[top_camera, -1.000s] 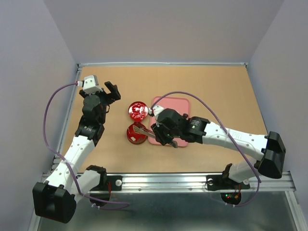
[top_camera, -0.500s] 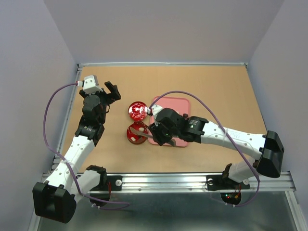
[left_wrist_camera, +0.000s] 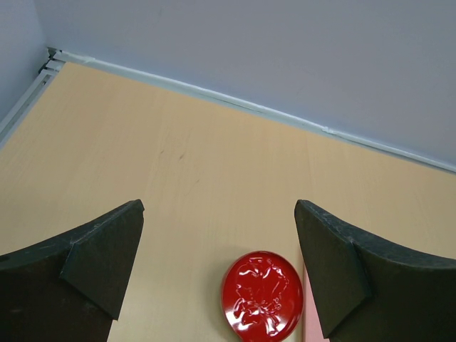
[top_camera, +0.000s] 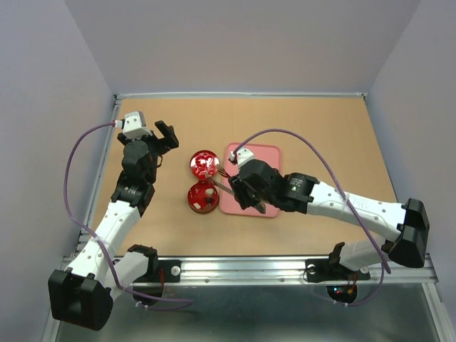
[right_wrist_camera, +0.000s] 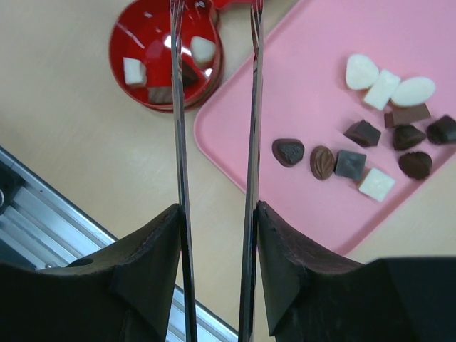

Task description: Pack the chocolate

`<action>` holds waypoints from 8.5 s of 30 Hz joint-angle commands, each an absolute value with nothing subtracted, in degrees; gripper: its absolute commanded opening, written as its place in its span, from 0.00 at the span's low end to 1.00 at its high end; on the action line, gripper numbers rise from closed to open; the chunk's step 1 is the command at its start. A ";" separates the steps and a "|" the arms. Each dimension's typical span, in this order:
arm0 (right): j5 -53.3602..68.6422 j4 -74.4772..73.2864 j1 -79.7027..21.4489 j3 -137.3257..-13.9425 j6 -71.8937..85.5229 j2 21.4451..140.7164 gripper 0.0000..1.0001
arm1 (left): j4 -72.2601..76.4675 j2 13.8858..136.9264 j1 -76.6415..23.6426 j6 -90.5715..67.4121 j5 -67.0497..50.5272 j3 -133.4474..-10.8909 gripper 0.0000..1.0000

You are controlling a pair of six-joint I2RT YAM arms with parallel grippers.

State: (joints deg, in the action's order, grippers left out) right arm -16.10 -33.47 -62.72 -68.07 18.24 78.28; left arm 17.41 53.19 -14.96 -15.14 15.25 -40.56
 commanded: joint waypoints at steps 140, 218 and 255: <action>-20.39 -39.19 -56.07 -62.93 28.12 75.24 0.47 | 18.81 53.26 -15.56 -15.38 14.33 -44.12 0.99; -4.23 -34.10 -59.84 -71.80 17.67 80.06 0.18 | 18.28 53.44 -15.73 -15.21 15.29 -44.21 0.99; -15.02 -32.87 -60.82 -73.48 17.93 82.18 0.46 | 18.55 53.70 -15.73 -15.12 15.38 -44.21 0.99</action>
